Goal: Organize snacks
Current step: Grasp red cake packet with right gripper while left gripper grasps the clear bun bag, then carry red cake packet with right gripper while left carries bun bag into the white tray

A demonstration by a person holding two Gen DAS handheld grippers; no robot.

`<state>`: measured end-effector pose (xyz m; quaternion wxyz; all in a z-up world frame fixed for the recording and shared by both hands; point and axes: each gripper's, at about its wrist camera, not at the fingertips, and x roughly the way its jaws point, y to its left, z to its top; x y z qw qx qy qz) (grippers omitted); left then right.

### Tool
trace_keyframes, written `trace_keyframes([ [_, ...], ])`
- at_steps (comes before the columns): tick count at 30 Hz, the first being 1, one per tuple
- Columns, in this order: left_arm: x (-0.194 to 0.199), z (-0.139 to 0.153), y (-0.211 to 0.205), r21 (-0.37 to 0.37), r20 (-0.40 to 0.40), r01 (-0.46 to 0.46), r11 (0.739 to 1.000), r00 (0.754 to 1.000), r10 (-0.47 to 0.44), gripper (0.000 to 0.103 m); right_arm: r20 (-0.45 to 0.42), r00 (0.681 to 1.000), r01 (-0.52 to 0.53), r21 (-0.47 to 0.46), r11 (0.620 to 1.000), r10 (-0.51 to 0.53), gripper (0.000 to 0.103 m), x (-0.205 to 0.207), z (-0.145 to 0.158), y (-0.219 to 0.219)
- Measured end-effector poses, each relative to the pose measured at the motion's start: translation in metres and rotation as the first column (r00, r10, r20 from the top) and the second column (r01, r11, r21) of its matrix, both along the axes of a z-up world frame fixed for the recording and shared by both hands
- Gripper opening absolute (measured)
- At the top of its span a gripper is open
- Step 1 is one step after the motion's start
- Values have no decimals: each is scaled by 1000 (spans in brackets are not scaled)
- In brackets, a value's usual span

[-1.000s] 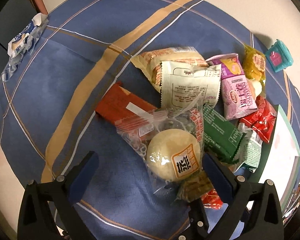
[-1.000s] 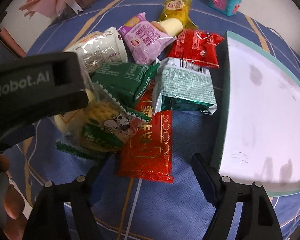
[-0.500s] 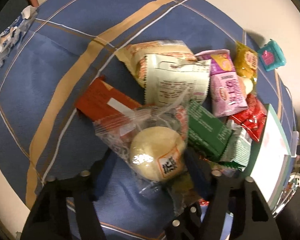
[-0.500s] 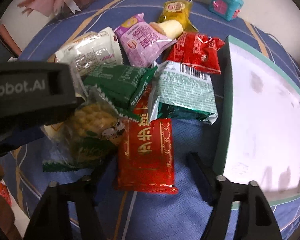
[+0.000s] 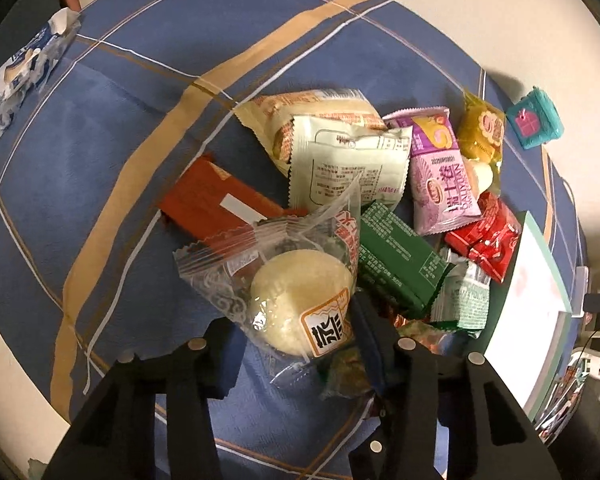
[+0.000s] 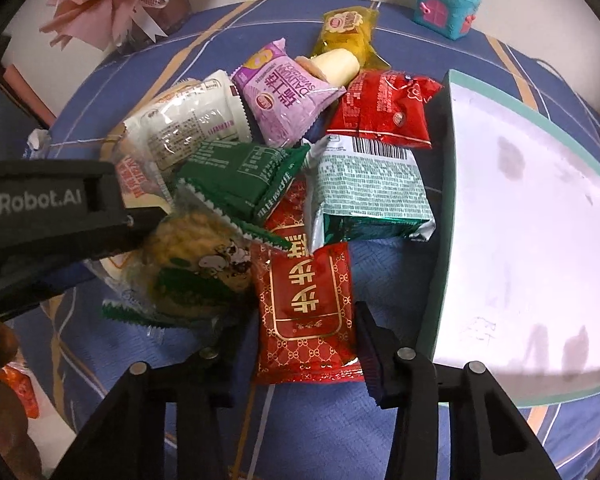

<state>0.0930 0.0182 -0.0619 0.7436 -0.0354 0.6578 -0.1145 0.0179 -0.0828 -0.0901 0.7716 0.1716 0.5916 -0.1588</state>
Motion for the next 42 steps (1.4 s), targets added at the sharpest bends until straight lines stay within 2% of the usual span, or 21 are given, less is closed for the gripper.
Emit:
trace_keyframes([
  [13, -4, 30, 3, -51, 67, -20, 999, 997, 23, 51, 27, 999, 40, 76, 996, -42, 47, -21, 31, -21],
  [18, -7, 43, 6, -78, 92, -32, 996, 995, 39, 51, 70, 996, 45, 102, 994, -52, 47, -27, 47, -28],
  [23, -11, 56, 21, -108, 117, -40, 993, 992, 53, 51, 131, 990, 47, 106, 993, -61, 47, -39, 73, -23],
  [24, -12, 59, 22, -113, 123, -42, 993, 991, 56, 51, 153, 987, 43, 98, 994, -58, 47, -49, 86, -20],
  [31, -15, 71, 23, -122, 149, -47, 991, 987, 65, 51, 156, 985, 61, 85, 995, -74, 47, -54, 91, -17],
  [36, -19, 72, 17, -117, 152, -34, 993, 987, 51, 51, 153, 979, 122, 84, 989, -134, 47, -64, 92, -35],
  [40, -25, 73, 5, -113, 157, -2, 994, 987, 20, 51, 149, 964, 211, 69, 975, -219, 47, -81, 97, -61],
  [42, -31, 75, -5, -106, 166, 27, 994, 986, -9, 51, 138, 947, 289, 12, 957, -288, 47, -95, 101, -84],
])
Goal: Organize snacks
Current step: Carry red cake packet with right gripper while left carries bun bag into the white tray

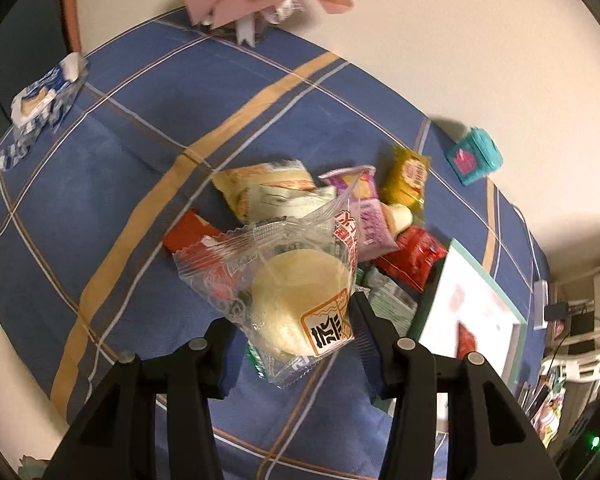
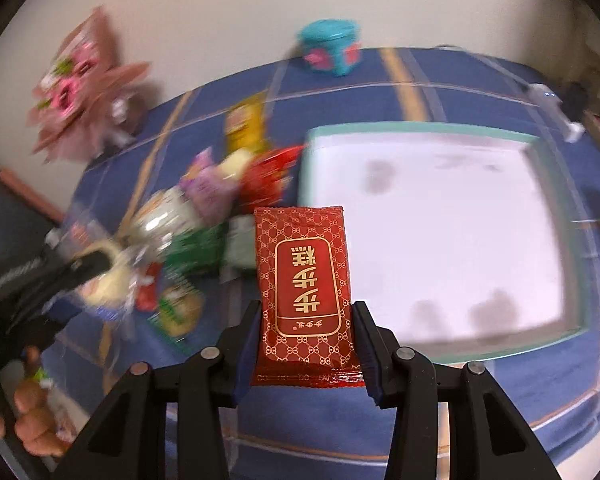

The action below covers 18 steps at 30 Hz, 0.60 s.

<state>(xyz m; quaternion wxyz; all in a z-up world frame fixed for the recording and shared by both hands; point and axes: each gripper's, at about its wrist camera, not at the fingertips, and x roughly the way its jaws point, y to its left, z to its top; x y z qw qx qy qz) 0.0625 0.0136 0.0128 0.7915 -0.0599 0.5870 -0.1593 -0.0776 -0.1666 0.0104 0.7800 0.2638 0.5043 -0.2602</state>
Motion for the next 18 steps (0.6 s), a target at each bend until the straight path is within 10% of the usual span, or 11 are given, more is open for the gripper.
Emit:
trace_keyframes([
  [11, -42, 7, -67, 10, 48, 225, 974, 973, -225, 51, -13, 974, 226, -4, 974, -226, 47, -56, 0, -67],
  [18, -85, 7, -119, 31, 94, 424, 905, 900, -425, 51, -14, 931, 365, -12, 931, -365, 47, -97, 0, -107],
])
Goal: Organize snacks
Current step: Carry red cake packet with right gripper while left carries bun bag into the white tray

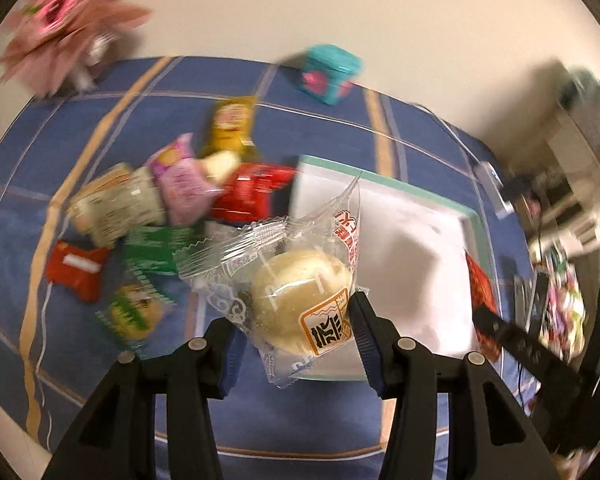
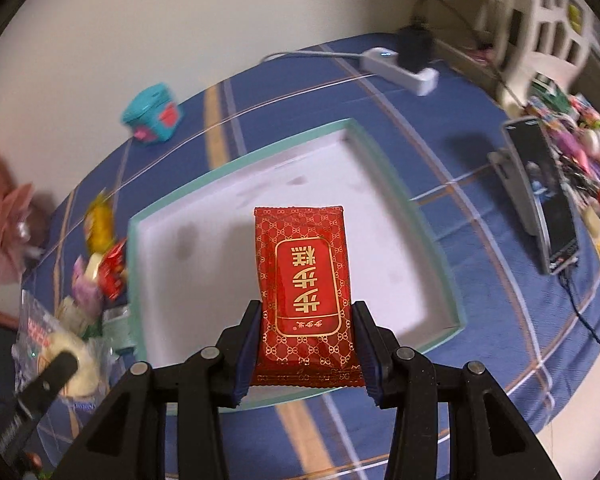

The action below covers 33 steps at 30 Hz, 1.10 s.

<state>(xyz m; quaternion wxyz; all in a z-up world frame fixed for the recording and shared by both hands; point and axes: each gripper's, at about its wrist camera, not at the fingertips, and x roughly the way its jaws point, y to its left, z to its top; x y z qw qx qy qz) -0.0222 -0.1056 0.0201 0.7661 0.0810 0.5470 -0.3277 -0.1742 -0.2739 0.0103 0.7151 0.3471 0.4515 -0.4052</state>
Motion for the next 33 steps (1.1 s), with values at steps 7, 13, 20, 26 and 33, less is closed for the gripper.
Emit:
trace_keyframes([
  [7, -16, -16, -35, 32, 43, 109, 993, 993, -111, 52, -12, 1000, 13, 10, 1000, -13, 47, -6, -10, -13],
  [13, -15, -51, -50, 94, 15, 145, 985, 989, -147, 52, -41, 999, -14, 45, 999, 16, 47, 4, -30, -17],
  [20, -17, -70, -60, 107, 0, 172, 979, 985, -173, 52, -76, 996, -45, 49, 998, 48, 47, 14, -52, -19],
  [26, -20, -80, -67, 110, -14, 195, 975, 981, -195, 53, -91, 994, -65, 33, 997, 68, 47, 20, -60, -19],
  [33, -17, -83, -69, 88, -32, 197, 976, 980, -195, 54, -113, 991, -62, 56, 997, 68, 47, 22, -72, -19],
])
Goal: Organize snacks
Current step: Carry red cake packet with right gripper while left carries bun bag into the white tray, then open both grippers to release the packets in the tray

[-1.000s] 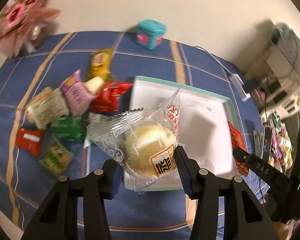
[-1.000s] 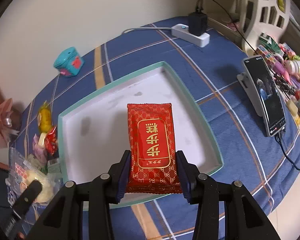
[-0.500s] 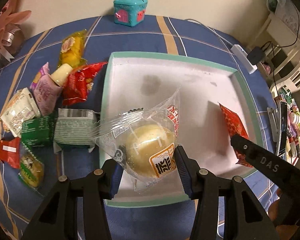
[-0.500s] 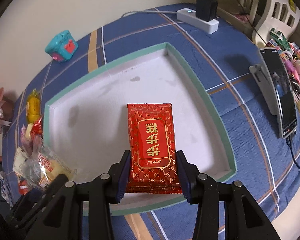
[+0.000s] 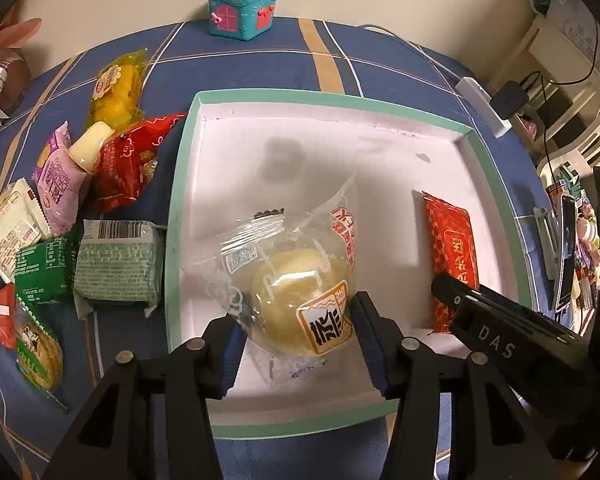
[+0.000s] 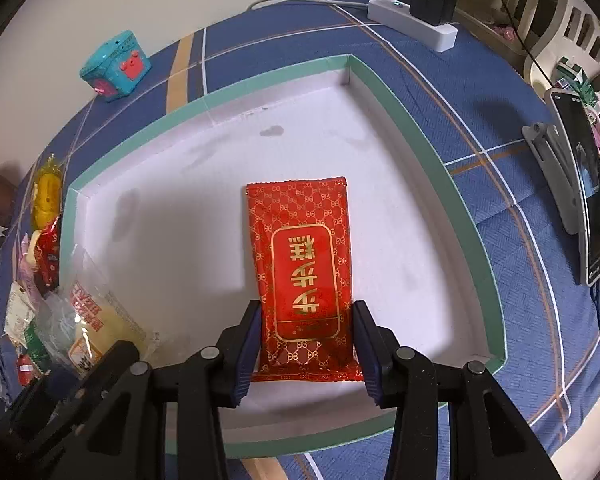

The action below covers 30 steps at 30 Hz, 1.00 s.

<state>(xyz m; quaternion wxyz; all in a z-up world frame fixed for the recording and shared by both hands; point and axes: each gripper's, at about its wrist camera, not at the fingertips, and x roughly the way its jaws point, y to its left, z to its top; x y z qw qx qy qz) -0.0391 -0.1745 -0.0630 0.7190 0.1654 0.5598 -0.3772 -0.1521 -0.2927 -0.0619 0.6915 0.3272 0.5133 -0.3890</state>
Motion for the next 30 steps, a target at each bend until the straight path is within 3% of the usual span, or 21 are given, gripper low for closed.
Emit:
trace_keyframes([
  [10, 10, -7, 2, 5, -26, -32, 999, 999, 33, 73, 2, 1000, 1, -3, 1000, -1, 59, 6, -3, 2],
  [12, 12, -8, 4, 12, -23, -44, 999, 999, 44, 81, 6, 1000, 6, -1, 1000, -6, 61, 6, -3, 0],
  [21, 19, -1, 9, -5, -36, -64, 998, 997, 64, 96, 6, 998, 62, 30, 998, -62, 86, 0, -7, -9],
  [30, 24, 21, 11, -48, -25, -70, 996, 997, 69, 103, 29, 997, 74, 12, 997, -74, 103, -5, 5, -13],
])
